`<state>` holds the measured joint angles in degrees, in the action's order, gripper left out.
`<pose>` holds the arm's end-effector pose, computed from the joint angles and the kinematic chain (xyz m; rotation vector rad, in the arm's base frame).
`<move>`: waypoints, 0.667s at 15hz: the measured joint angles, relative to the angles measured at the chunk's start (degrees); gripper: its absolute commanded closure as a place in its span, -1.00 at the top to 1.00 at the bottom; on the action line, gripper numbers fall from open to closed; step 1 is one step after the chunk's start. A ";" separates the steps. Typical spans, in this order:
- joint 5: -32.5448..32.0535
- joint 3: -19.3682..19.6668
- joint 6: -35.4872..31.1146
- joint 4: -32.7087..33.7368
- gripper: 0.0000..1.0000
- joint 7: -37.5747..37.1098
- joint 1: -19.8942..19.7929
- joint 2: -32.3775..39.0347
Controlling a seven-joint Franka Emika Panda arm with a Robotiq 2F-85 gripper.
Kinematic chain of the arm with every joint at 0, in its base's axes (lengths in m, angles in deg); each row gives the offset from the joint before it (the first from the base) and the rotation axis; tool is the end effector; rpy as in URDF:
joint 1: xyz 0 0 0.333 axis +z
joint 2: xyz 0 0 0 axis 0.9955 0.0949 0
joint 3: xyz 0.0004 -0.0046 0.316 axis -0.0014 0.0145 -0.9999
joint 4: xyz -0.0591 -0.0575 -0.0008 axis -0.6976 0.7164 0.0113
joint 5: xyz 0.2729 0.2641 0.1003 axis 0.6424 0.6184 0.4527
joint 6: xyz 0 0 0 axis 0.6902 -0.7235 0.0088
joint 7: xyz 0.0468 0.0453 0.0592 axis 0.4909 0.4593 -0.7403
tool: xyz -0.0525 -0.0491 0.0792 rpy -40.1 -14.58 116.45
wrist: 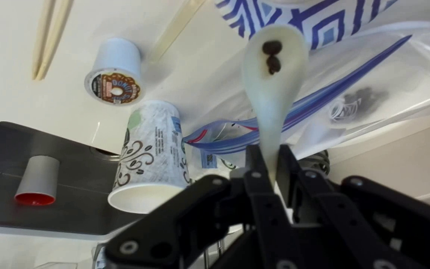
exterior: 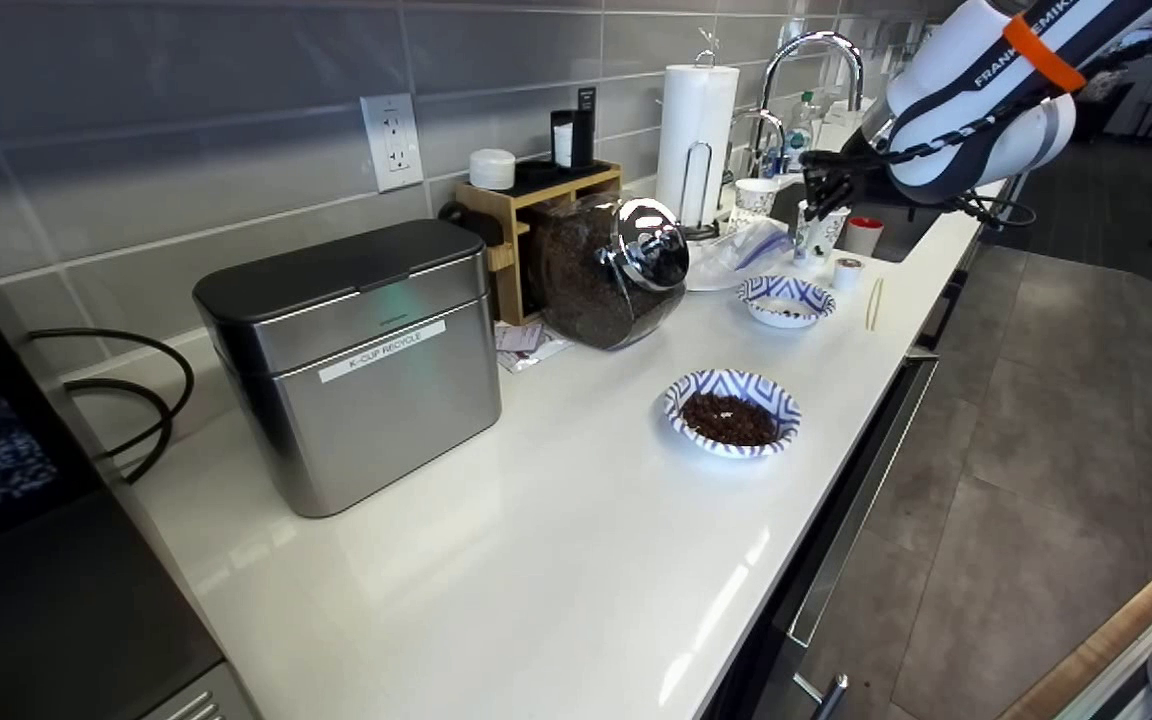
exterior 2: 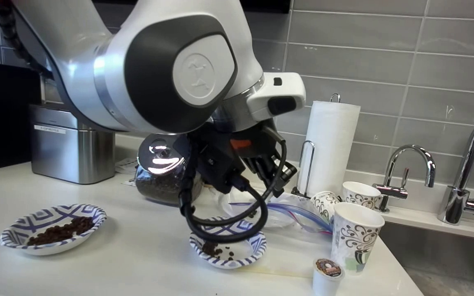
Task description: Place some coffee grains on the spoon, empty the spoon into the bowl with less grains and place the spoon back
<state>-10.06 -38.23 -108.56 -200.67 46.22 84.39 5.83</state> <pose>0.5369 -0.1050 0.3499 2.8706 -0.5579 1.0519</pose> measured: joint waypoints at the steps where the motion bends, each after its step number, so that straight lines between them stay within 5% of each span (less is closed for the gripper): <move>1: -0.93 1.71 -1.02 -0.14 -0.93 -0.65 0.95 0.00; 10: -0.47 11.54 -7.53 -1.50 -0.93 -1.74 11.19 0.30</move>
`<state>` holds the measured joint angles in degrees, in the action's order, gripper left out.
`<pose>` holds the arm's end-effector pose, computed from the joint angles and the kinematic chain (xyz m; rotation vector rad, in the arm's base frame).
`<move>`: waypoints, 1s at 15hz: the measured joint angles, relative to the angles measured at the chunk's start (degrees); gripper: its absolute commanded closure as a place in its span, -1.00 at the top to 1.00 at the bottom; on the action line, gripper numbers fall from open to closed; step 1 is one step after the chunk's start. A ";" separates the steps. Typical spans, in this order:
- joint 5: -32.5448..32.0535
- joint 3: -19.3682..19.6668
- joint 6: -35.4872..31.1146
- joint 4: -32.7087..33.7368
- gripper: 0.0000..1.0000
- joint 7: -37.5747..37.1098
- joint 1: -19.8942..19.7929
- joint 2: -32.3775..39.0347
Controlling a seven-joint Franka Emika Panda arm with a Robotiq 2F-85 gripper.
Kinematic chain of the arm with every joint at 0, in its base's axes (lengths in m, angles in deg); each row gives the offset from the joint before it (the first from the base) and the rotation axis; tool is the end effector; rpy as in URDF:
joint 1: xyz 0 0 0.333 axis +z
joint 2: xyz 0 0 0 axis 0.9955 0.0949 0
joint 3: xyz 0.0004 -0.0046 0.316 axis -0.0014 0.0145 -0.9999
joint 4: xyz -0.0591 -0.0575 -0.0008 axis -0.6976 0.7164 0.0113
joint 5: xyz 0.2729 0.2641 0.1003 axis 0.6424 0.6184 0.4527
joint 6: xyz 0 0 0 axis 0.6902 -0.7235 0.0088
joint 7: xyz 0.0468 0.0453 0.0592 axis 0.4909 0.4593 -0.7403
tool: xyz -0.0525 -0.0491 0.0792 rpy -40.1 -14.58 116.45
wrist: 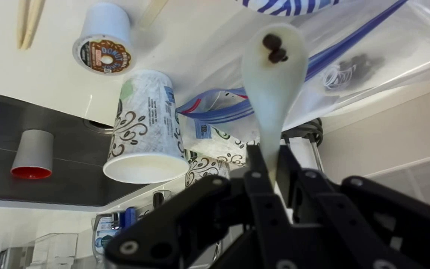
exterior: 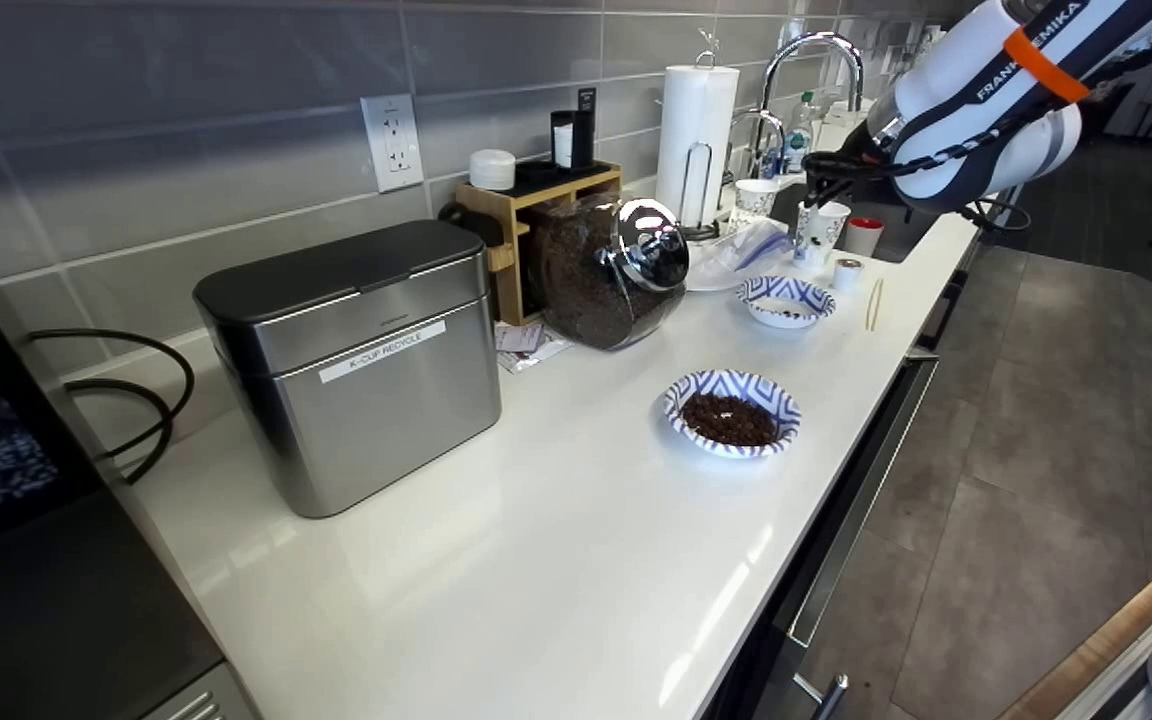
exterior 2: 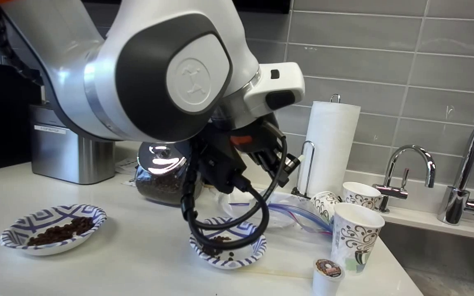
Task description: Place some coffee grains on the spoon, empty the spoon into the bowl with less grains and place the spoon back
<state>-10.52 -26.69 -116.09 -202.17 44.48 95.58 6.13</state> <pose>0.5321 -0.1024 0.3574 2.8181 -0.5572 1.2067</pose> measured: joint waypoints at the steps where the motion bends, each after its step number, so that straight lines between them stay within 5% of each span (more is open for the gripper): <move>1: 0.66 0.85 -0.75 -0.17 -0.93 0.00 1.24 0.15; 7: 9.54 6.77 -7.09 -2.01 -0.93 2.58 9.82 1.75; 15: 31.10 11.81 -18.96 -5.99 -0.93 15.03 23.62 4.71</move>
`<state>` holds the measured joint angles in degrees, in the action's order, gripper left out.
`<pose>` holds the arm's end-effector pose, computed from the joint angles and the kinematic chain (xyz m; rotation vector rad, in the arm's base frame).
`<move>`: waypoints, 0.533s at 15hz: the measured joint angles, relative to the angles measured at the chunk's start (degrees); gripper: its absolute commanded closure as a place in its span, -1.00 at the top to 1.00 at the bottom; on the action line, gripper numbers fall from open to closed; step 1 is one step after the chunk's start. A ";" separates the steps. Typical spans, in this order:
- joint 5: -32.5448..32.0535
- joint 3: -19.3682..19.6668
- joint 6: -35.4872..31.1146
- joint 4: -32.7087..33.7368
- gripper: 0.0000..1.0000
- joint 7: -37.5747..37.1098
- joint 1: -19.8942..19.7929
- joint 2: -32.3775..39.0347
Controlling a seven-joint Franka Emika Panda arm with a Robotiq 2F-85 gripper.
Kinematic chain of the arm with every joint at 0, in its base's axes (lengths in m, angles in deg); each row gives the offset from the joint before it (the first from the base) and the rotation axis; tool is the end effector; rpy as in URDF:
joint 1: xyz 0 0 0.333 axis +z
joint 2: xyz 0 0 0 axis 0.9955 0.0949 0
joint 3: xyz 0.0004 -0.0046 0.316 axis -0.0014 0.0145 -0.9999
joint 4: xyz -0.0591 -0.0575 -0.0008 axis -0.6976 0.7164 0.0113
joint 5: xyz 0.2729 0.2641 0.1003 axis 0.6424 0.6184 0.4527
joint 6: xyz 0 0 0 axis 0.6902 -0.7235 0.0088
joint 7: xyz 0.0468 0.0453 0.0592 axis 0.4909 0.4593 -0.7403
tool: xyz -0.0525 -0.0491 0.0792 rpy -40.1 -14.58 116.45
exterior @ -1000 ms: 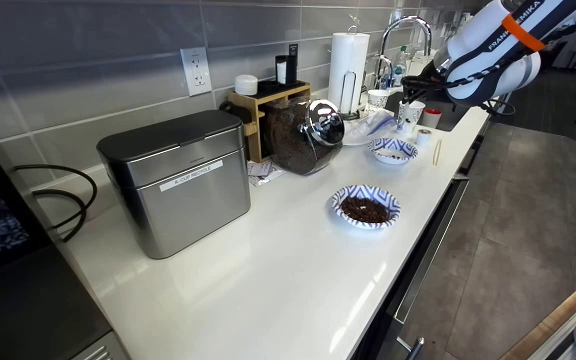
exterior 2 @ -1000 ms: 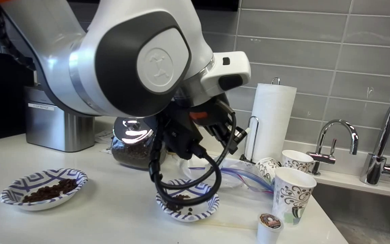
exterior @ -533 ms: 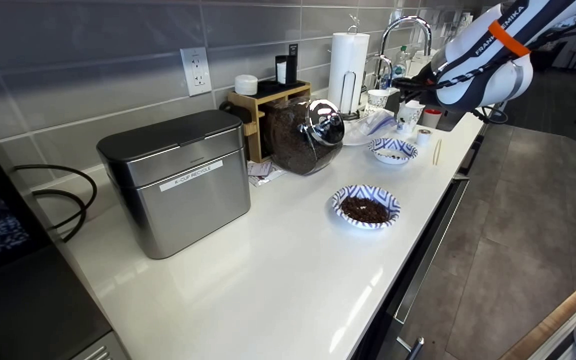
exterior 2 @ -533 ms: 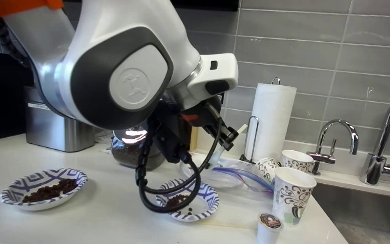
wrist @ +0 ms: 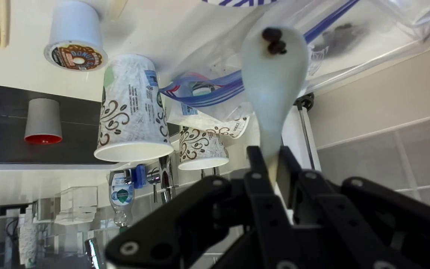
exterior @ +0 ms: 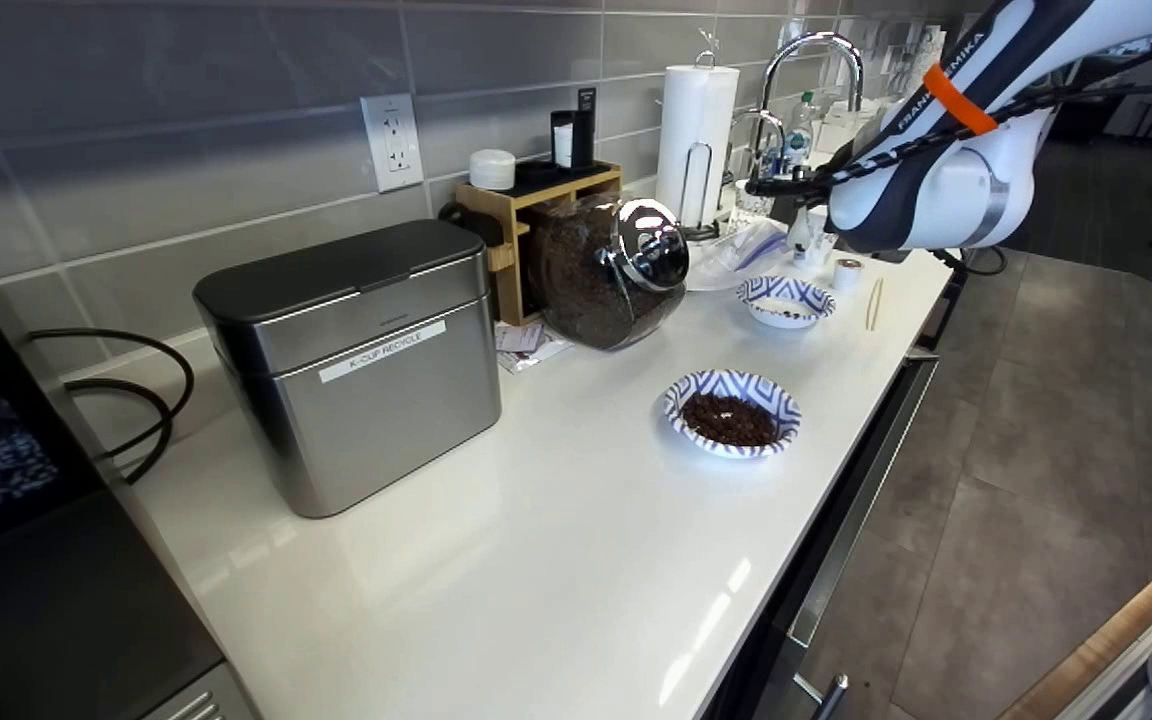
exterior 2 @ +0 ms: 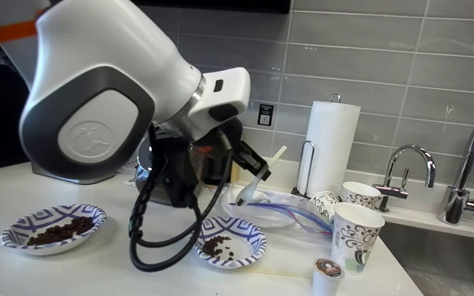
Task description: Place some coffee grains on the spoon, empty the spoon into the bowl with less grains and place the spoon back
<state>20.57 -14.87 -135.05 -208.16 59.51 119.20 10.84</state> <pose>0.5063 -0.0525 0.3366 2.6391 -0.6357 1.4562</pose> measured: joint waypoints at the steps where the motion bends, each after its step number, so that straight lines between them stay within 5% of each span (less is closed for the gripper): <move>1: 2.29 0.02 -0.83 -0.29 -0.93 1.31 1.23 0.11; 8: 16.65 0.04 -7.39 -1.06 -0.93 10.52 7.46 0.92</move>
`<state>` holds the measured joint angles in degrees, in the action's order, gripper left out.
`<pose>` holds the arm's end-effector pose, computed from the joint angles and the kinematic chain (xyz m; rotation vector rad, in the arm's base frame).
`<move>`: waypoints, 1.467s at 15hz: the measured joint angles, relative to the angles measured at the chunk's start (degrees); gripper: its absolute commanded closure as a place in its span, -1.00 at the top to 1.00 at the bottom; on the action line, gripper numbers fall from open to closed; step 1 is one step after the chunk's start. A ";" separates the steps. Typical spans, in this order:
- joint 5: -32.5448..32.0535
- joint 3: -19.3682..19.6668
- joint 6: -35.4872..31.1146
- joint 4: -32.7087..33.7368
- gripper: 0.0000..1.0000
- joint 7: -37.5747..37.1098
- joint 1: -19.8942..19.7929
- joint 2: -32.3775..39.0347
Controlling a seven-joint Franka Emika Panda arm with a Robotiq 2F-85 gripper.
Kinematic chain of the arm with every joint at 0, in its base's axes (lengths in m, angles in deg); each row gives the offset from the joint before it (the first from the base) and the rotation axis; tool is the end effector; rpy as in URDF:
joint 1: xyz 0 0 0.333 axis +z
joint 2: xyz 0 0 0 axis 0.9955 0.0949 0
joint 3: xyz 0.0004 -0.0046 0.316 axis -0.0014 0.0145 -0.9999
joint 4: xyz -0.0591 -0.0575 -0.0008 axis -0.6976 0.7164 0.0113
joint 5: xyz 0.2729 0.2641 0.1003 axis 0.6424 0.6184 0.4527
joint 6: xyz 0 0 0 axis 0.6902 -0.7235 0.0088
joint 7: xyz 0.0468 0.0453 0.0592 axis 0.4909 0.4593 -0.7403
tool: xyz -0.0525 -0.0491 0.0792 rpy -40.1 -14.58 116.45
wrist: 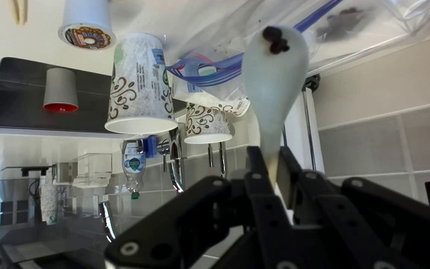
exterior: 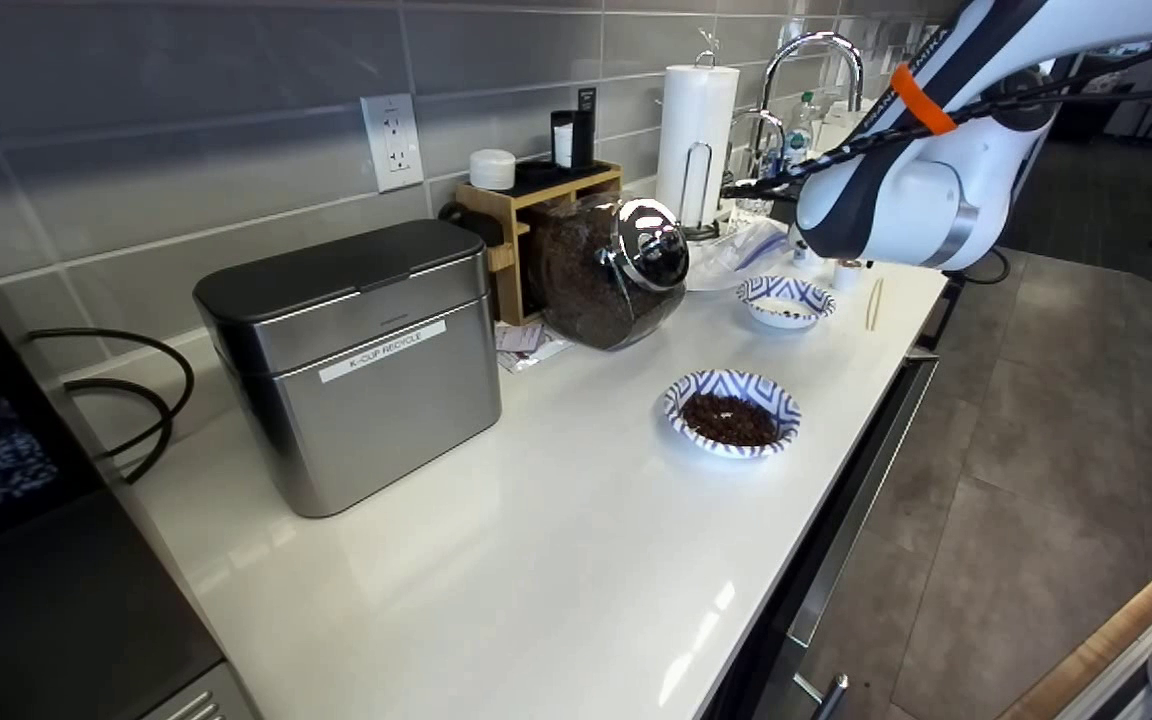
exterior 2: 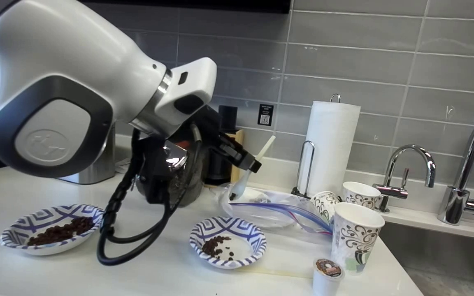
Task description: Place some coffee grains on the spoon, empty the spoon into the bowl with less grains and place the spoon back
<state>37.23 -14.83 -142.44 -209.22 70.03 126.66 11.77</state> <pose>0.4883 -0.0248 0.3384 2.5058 -0.6268 1.5217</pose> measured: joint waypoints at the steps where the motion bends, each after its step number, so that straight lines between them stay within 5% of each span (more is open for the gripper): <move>1: 1.57 0.00 -0.64 0.00 -0.93 1.13 0.55 0.08; 17: 17.95 -0.29 -10.95 1.92 -0.93 9.11 4.66 4.12; 22: 17.82 0.31 2.13 1.89 -0.93 12.98 4.61 -0.80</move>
<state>55.05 -14.52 -140.31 -207.33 83.01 131.27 10.96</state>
